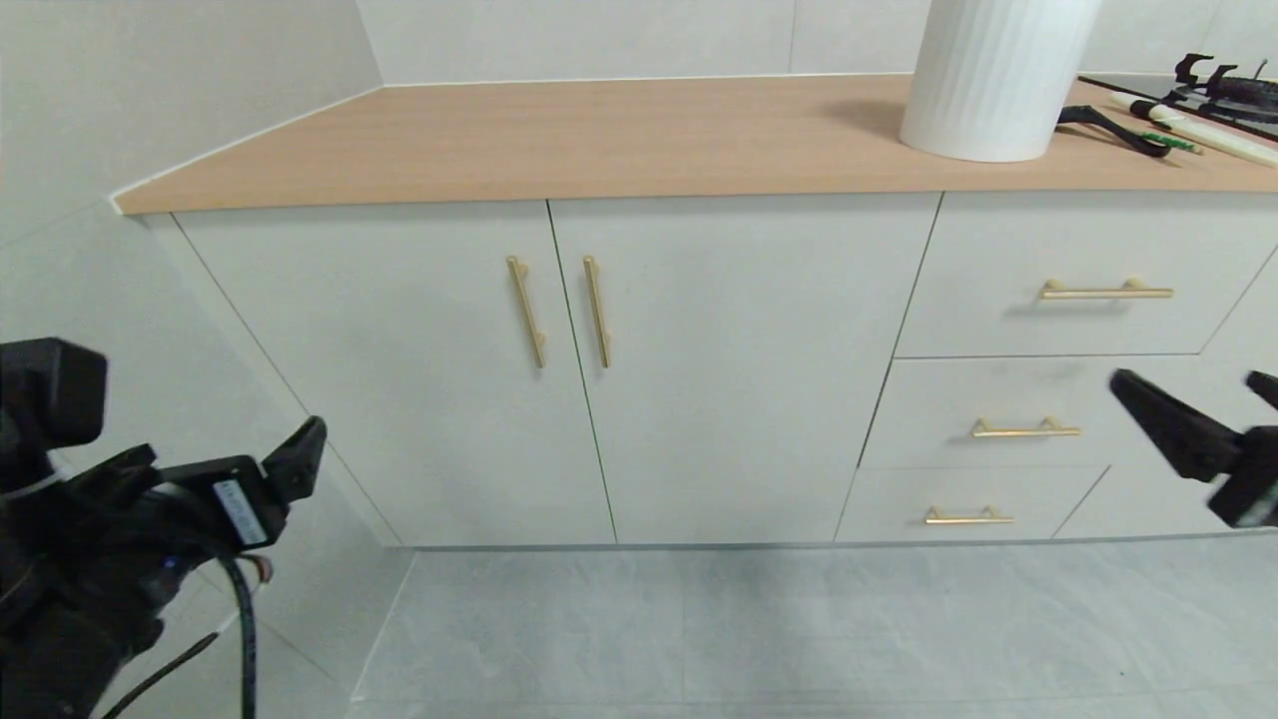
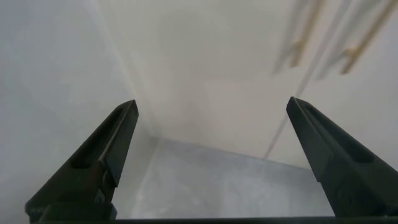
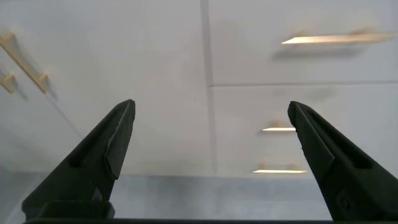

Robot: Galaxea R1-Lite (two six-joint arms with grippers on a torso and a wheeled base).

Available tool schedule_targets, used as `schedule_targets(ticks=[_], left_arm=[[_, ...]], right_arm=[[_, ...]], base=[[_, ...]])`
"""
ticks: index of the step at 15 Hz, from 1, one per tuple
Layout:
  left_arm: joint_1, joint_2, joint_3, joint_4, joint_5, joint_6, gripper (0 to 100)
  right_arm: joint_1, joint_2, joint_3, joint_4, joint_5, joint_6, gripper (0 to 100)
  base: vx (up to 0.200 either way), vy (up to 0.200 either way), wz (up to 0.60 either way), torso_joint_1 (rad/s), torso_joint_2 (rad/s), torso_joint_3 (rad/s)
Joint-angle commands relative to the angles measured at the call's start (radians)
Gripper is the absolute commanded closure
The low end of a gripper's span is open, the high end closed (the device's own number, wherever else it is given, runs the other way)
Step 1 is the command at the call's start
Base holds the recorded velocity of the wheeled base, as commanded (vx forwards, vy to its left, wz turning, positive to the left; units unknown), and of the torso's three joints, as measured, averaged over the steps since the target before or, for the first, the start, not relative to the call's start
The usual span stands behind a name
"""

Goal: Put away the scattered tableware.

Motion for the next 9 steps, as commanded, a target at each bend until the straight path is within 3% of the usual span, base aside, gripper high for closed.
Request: schedule_targets(ticks=[1, 5, 6, 8, 9], left_arm=[[0.042, -0.337, 0.108, 0.16, 0.0, 0.002, 0], [0.135, -0.67, 0.115, 0.508, -0.05, 0.0, 0], [0.171, -0.744, 0.128, 0.559, -0.064, 0.002, 0], [0.252, -0.895, 0.175, 0.637, -0.075, 0.005, 0], [0.295, -0.971, 0.201, 0.669, -0.09, 0.034, 0]], right_arm=[[-0.172, -0.523, 0.091, 0.275, 0.005, -0.068, 0], [-0.296, -0.962, -0.009, 0.803, 0.019, -0.159, 0], [-0.315, -0.965, -0.023, 0.853, 0.019, -0.168, 0], [-0.364, -0.966, -0.012, 0.795, 0.011, -0.173, 0], [-0.418, -0.978, -0.009, 0.807, 0.017, -0.18, 0]], base=[[0.0, 0.0, 0.0, 0.0, 0.0, 0.0], [0.0, 0.0, 0.0, 0.0, 0.0, 0.0], [0.0, 0.0, 0.0, 0.0, 0.0, 0.0], [0.0, 0.0, 0.0, 0.0, 0.0, 0.0], [0.0, 0.0, 0.0, 0.0, 0.0, 0.0]])
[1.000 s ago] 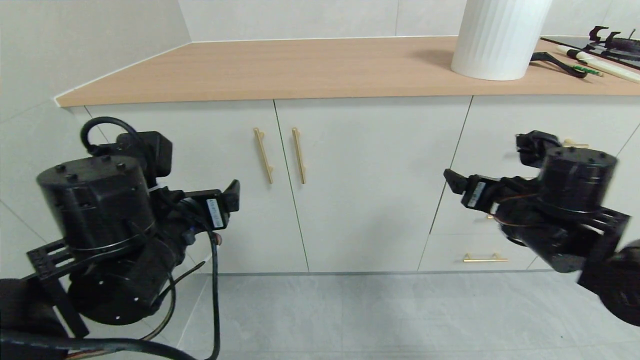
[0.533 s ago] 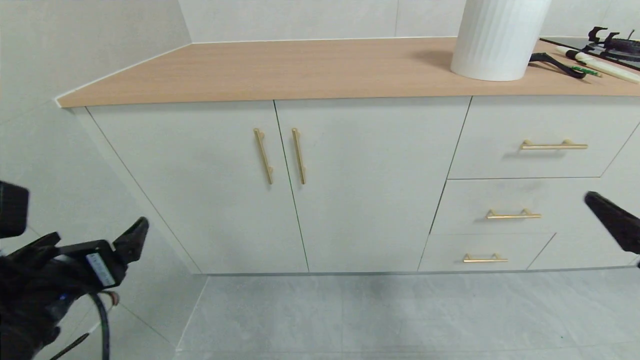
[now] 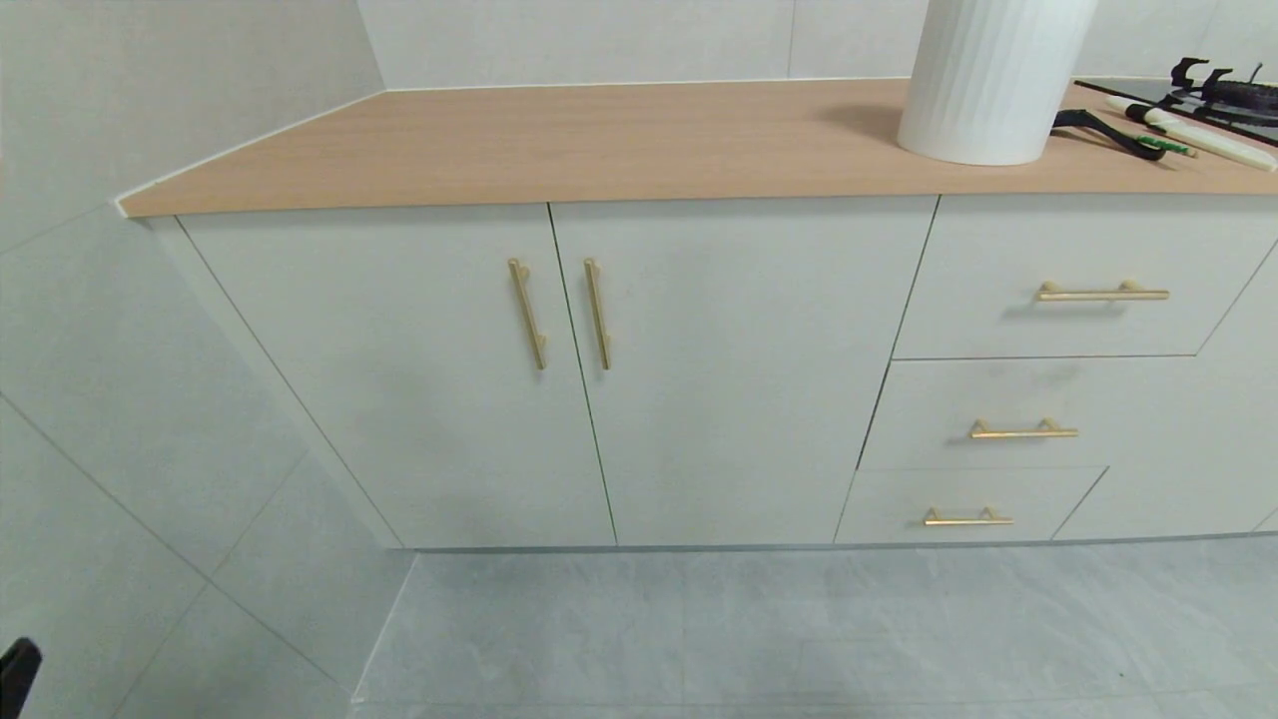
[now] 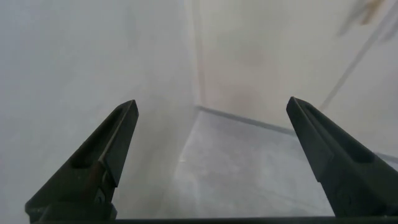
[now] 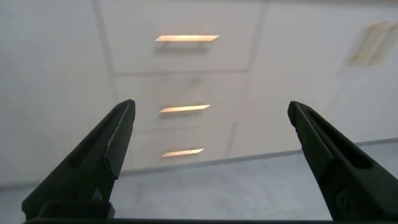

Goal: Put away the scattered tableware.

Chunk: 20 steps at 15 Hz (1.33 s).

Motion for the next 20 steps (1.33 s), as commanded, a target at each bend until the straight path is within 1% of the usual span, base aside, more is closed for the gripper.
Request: schedule_targets(ticks=[1, 2, 3, 4, 5, 6, 7, 8, 9, 10, 11, 12, 13, 14, 15, 16, 17, 18, 20], left_arm=[[0.15, -0.314, 0.089, 0.099, -0.032, 0.071, 0], [0.206, -0.373, 0.128, 0.11, -0.044, 0.106, 0], [0.261, -0.434, 0.175, 0.109, -0.06, 0.141, 0], [0.262, -0.439, 0.227, 0.089, -0.04, 0.141, 0], [0.262, -0.437, 0.231, 0.058, -0.017, 0.11, 0], [0.262, -0.439, 0.231, 0.058, -0.018, 0.084, 0], [0.262, -0.439, 0.231, 0.059, -0.032, 0.069, 0], [0.258, -0.451, 0.231, 0.063, -0.089, 0.069, 0], [0.258, -0.453, 0.231, 0.063, -0.195, 0.072, 0], [0.256, -0.453, 0.231, 0.064, -0.308, 0.072, 0], [0.256, -0.453, 0.231, 0.064, -0.359, 0.074, 0], [0.256, -0.453, 0.231, 0.066, -0.439, 0.083, 0], [0.256, -0.453, 0.231, 0.072, -0.551, 0.078, 0], [0.256, -0.453, 0.231, 0.082, -0.62, 0.081, 0], [0.256, -0.453, 0.231, 0.102, -0.669, 0.109, 0], [0.256, -0.453, 0.231, 0.105, -0.67, 0.118, 0], [0.252, -0.453, 0.231, 0.105, -0.673, 0.118, 0], [0.245, -0.439, 0.23, 0.105, -0.673, 0.103, 0], [0.247, -0.449, 0.23, 0.107, -0.673, 0.107, 0]], right_arm=[[-0.152, -0.125, 0.004, 0.054, 0.022, -0.018, 0], [-0.154, -0.127, 0.031, 0.068, 0.022, -0.018, 0], [-0.154, -0.127, 0.056, 0.049, 0.012, -0.014, 0], [-0.154, -0.127, 0.081, 0.025, 0.009, -0.013, 0], [-0.154, -0.127, 0.116, -0.003, 0.006, -0.014, 0], [-0.154, -0.127, 0.151, -0.037, 0.006, -0.016, 0], [-0.154, -0.127, 0.217, -0.067, 0.007, -0.019, 0], [-0.154, -0.128, 0.283, -0.096, 0.015, -0.019, 0], [-0.146, -0.148, 0.317, -0.087, 0.022, -0.019, 0], [-0.132, -0.179, 0.315, -0.015, 0.065, -0.011, 0], [-0.132, -0.177, 0.317, 0.009, 0.093, -0.005, 0], [-0.132, -0.176, 0.315, 0.043, 0.134, 0.018, 0], [-0.129, -0.176, 0.317, 0.039, 0.179, 0.048, 0], [-0.129, -0.176, 0.315, 0.043, 0.256, 0.058, 0], [-0.129, -0.177, 0.317, 0.06, 0.411, 0.097, 0], [-0.129, -0.176, 0.317, 0.101, 0.466, 0.097, 0], [-0.129, -0.171, 0.315, 0.111, 0.46, 0.102, 0], [-0.129, -0.176, 0.315, 0.103, 0.454, 0.104, 0], [-0.129, -0.177, 0.315, 0.103, 0.449, 0.107, 0]], base=[[0.0, 0.0, 0.0, 0.0, 0.0, 0.0], [0.0, 0.0, 0.0, 0.0, 0.0, 0.0], [0.0, 0.0, 0.0, 0.0, 0.0, 0.0], [0.0, 0.0, 0.0, 0.0, 0.0, 0.0], [0.0, 0.0, 0.0, 0.0, 0.0, 0.0], [0.0, 0.0, 0.0, 0.0, 0.0, 0.0], [0.0, 0.0, 0.0, 0.0, 0.0, 0.0], [0.0, 0.0, 0.0, 0.0, 0.0, 0.0], [0.0, 0.0, 0.0, 0.0, 0.0, 0.0], [0.0, 0.0, 0.0, 0.0, 0.0, 0.0], [0.0, 0.0, 0.0, 0.0, 0.0, 0.0], [0.0, 0.0, 0.0, 0.0, 0.0, 0.0], [0.0, 0.0, 0.0, 0.0, 0.0, 0.0], [0.0, 0.0, 0.0, 0.0, 0.0, 0.0], [0.0, 0.0, 0.0, 0.0, 0.0, 0.0], [0.0, 0.0, 0.0, 0.0, 0.0, 0.0], [0.0, 0.0, 0.0, 0.0, 0.0, 0.0], [0.0, 0.0, 0.0, 0.0, 0.0, 0.0], [0.0, 0.0, 0.0, 0.0, 0.0, 0.0]])
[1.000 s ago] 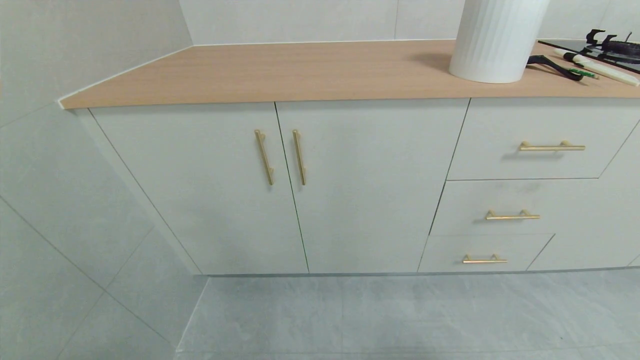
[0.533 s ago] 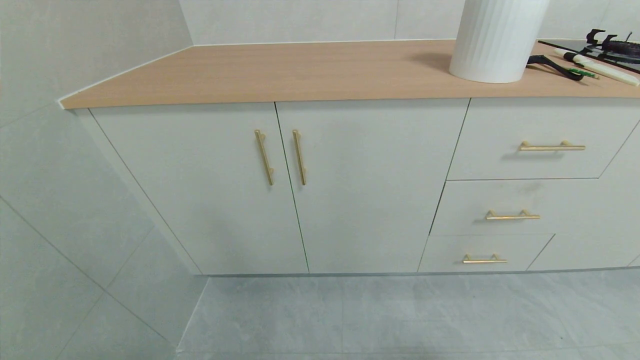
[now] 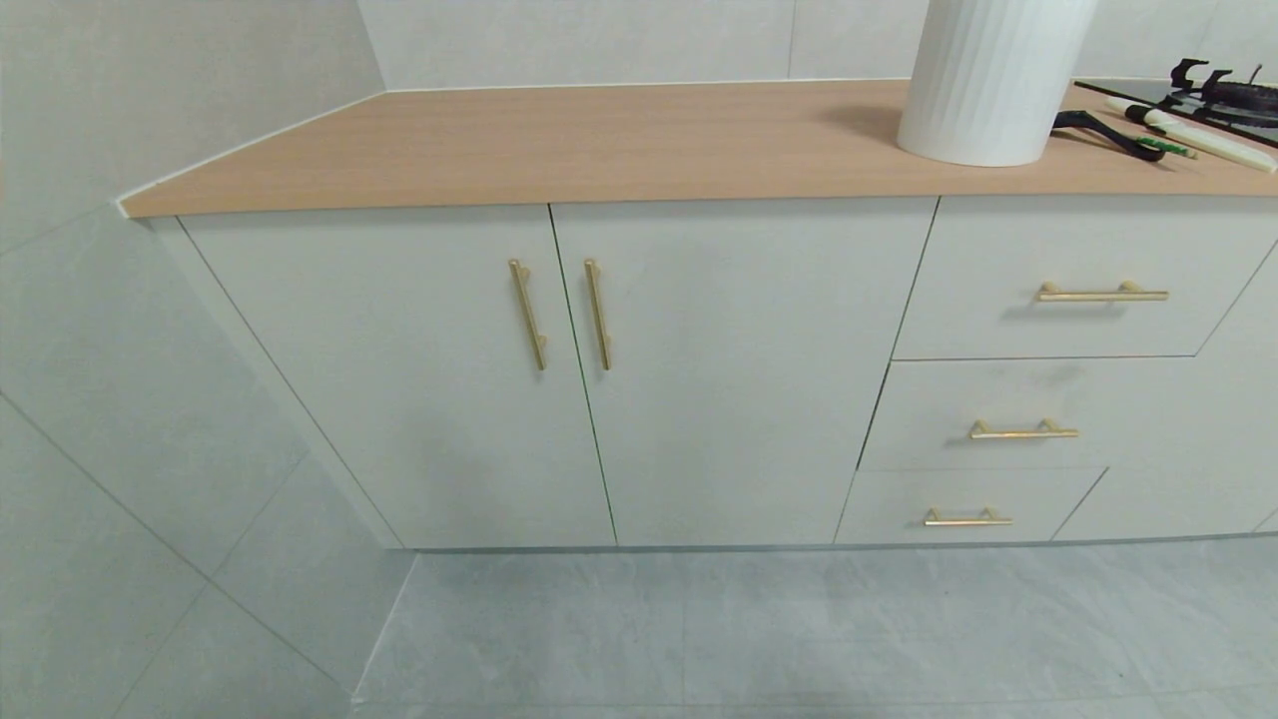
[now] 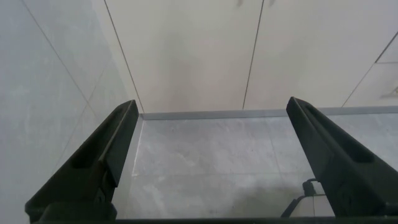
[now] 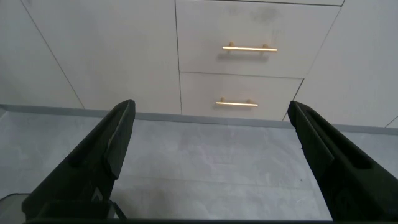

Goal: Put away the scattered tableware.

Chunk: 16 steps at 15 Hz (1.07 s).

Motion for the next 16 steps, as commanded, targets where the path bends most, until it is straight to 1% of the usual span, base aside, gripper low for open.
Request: schedule_targets(ticks=[1, 5, 6, 7, 9, 16], left_arm=[[-0.001, 0.001, 0.0, -0.002, 0.0, -0.002, 0], [-0.001, 0.001, 0.0, -0.002, 0.0, -0.005, 0], [0.001, 0.001, 0.0, -0.001, 0.0, 0.007, 0], [0.001, 0.001, 0.0, -0.001, 0.0, 0.01, 0], [0.001, 0.002, 0.001, -0.002, 0.0, 0.005, 0], [0.001, 0.001, 0.001, -0.002, 0.0, 0.004, 0]], right_arm=[[0.0, 0.003, 0.0, 0.006, 0.0, 0.0, 0], [0.0, 0.002, 0.0, 0.005, 0.0, 0.0, 0], [0.0, 0.002, 0.0, 0.005, 0.0, 0.0, 0], [0.0, 0.002, 0.0, 0.005, 0.0, 0.0, 0], [0.0, 0.002, 0.0, 0.005, 0.0, 0.0, 0], [0.0, 0.002, 0.0, 0.005, -0.002, 0.001, 0]], base=[[0.0, 0.0, 0.0, 0.0, 0.0, 0.0], [0.0, 0.0, 0.0, 0.0, 0.0, 0.0], [0.0, 0.0, 0.0, 0.0, 0.0, 0.0], [0.0, 0.0, 0.0, 0.0, 0.0, 0.0], [0.0, 0.0, 0.0, 0.0, 0.0, 0.0], [0.0, -0.2, 0.0, 0.006, 0.0, 0.002]])
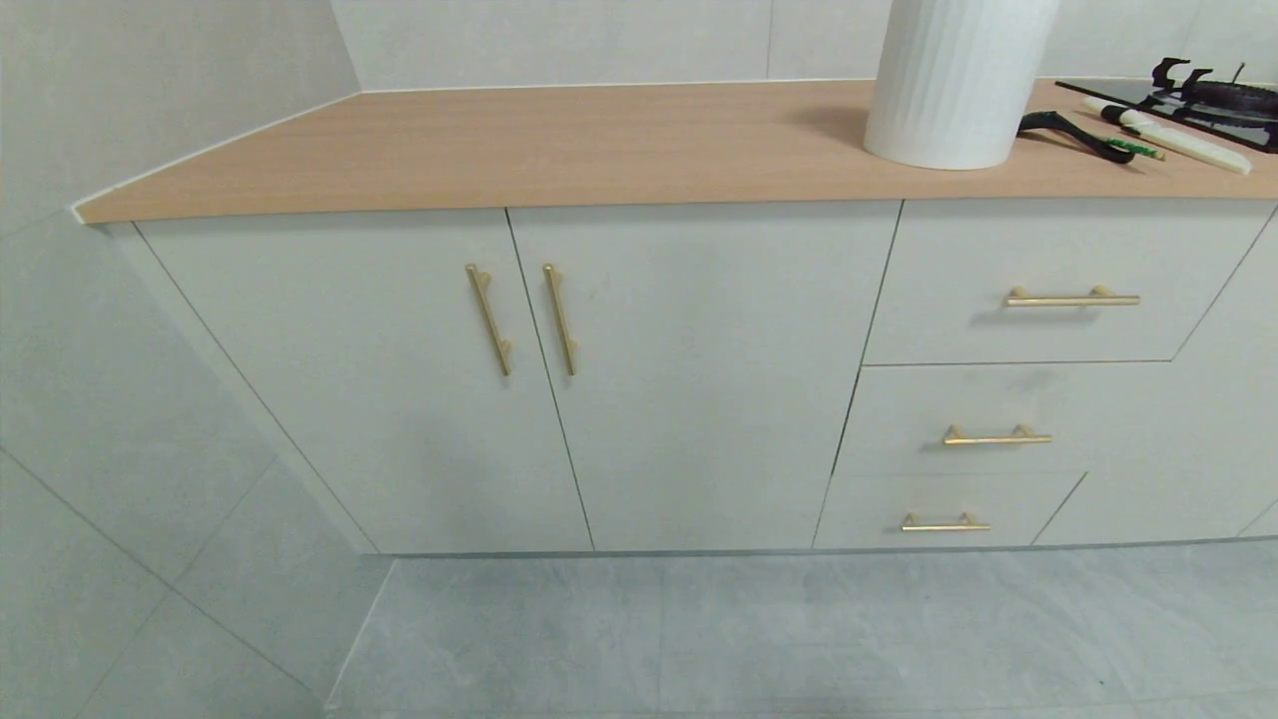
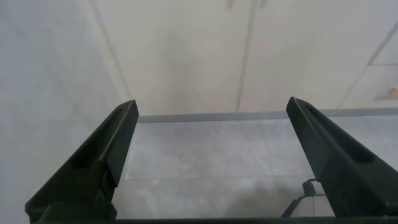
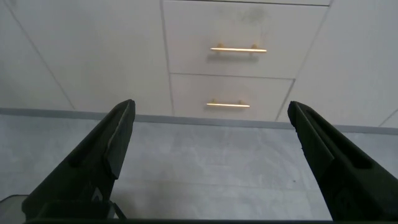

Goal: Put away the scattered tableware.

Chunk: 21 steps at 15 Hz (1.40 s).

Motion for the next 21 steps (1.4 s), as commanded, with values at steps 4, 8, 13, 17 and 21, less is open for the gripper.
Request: schedule_targets(ticks=[4, 8, 13, 17, 21], left_arm=[[-0.002, 0.002, 0.0, 0.0, 0.0, -0.003, 0], [0.0, 0.002, 0.001, 0.0, 0.0, -0.005, 0], [-0.002, 0.002, 0.0, 0.0, 0.0, -0.005, 0], [0.0, 0.002, 0.0, 0.0, 0.0, -0.005, 0], [0.0, 0.002, 0.0, 0.0, 0.0, -0.005, 0]], right_arm=[[0.0, 0.002, 0.0, 0.0, 0.0, -0.001, 0], [0.0, 0.002, 0.0, 0.0, 0.0, -0.001, 0], [0.0, 0.002, 0.0, 0.0, 0.0, -0.001, 0], [0.0, 0.003, 0.0, 0.0, 0.0, -0.001, 0], [0.0, 0.003, 0.0, 0.0, 0.0, -0.001, 0]], base=[[0.0, -0.2, 0.0, 0.001, 0.0, 0.004], [0.0, -0.05, 0.0, 0.001, 0.0, 0.002], [0.0, 0.0, 0.0, 0.0, 0.0, 0.0], [0.2, 0.0, 0.0, -0.003, 0.0, -0.001], [0.2, 0.0, 0.0, 0.001, 0.0, 0.002]])
